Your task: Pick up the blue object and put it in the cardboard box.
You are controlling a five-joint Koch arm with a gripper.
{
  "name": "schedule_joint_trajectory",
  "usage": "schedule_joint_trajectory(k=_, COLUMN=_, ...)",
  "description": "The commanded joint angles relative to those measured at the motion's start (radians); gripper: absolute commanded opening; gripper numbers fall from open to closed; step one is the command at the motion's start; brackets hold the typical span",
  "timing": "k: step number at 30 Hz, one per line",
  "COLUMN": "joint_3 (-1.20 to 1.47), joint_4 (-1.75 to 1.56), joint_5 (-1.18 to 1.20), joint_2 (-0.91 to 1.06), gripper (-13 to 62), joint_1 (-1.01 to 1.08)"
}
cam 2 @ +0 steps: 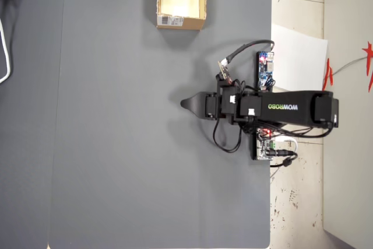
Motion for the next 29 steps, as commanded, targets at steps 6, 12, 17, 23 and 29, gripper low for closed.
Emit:
schedule_joint_trajectory(k=6, joint_3=0.04, joint_4=0.044, joint_5=0.026, joint_2=0.092, gripper=34.8, joint_1=0.005)
schedule_joint_trajectory(k=12, joint_3=0.04, joint_4=0.037, joint_5=0.026, joint_2=0.091, gripper=34.8, joint_1=0.012)
schedule_joint_trajectory(k=17, joint_3=0.04, joint_4=0.037, joint_5=0.026, joint_2=0.091, gripper=34.8, joint_1=0.012)
schedule_joint_trajectory(k=23, joint_3=0.04, joint_4=0.037, joint_5=0.026, joint_2=0.091, gripper=34.8, joint_1=0.012)
schedule_joint_trajectory(k=29, joint_3=0.04, joint_4=0.037, joint_5=0.026, joint_2=0.091, gripper=34.8, joint_1=0.012)
